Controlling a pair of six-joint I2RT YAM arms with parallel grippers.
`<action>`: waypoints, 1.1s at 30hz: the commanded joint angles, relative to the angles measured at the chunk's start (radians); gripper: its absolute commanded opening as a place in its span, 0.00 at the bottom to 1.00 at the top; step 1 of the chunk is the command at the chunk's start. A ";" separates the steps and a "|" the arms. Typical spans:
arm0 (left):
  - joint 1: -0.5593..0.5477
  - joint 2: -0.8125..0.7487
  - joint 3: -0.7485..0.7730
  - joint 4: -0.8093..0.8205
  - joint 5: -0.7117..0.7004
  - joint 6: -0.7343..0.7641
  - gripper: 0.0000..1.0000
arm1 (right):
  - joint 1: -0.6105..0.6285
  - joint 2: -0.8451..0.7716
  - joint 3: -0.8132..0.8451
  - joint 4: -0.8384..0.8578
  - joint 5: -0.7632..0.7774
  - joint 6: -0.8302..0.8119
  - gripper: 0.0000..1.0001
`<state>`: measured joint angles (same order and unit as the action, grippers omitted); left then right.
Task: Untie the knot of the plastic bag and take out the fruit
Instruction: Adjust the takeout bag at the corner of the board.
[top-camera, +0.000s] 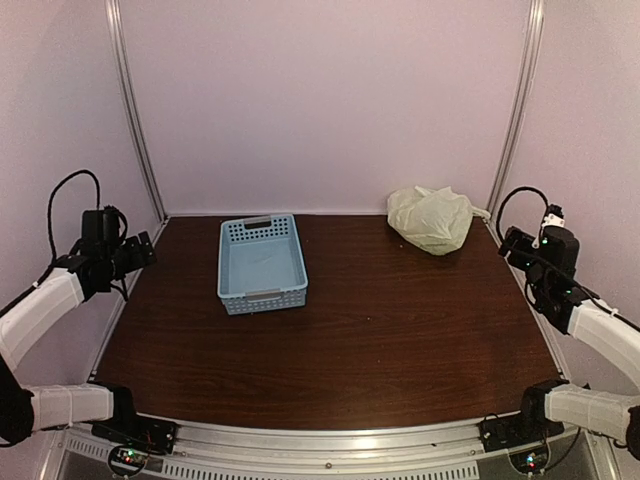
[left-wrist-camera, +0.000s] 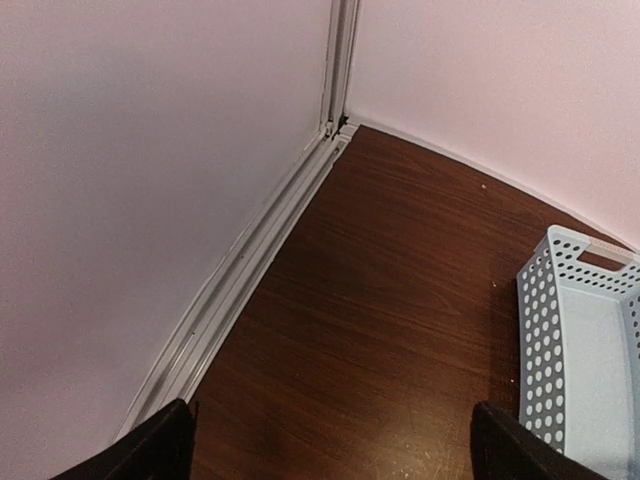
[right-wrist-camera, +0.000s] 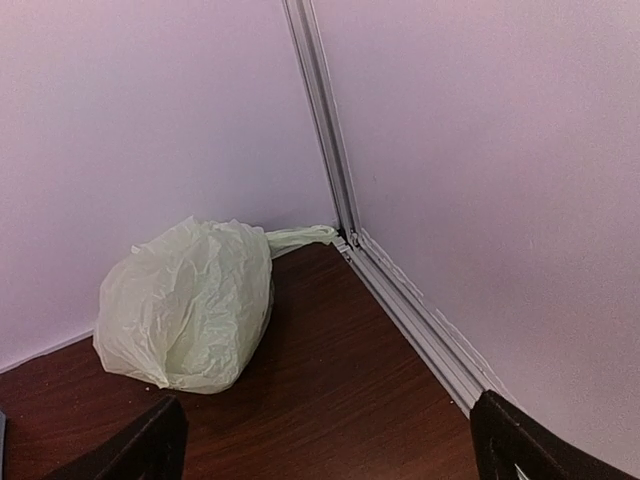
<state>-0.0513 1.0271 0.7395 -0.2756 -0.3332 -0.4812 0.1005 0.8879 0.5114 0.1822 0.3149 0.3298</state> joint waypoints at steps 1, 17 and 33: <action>0.004 -0.008 0.080 -0.071 0.024 -0.008 0.97 | 0.002 0.008 0.009 -0.021 -0.047 0.001 0.99; 0.004 -0.040 0.319 -0.060 0.536 0.199 0.97 | 0.002 0.165 0.362 -0.368 -0.312 -0.069 0.99; 0.007 -0.024 0.196 -0.008 0.635 0.178 0.97 | 0.029 0.728 0.829 -0.533 -0.353 0.020 0.99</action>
<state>-0.0513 0.9936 0.9531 -0.3321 0.2306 -0.2962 0.1097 1.5055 1.2633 -0.2897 -0.0109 0.3336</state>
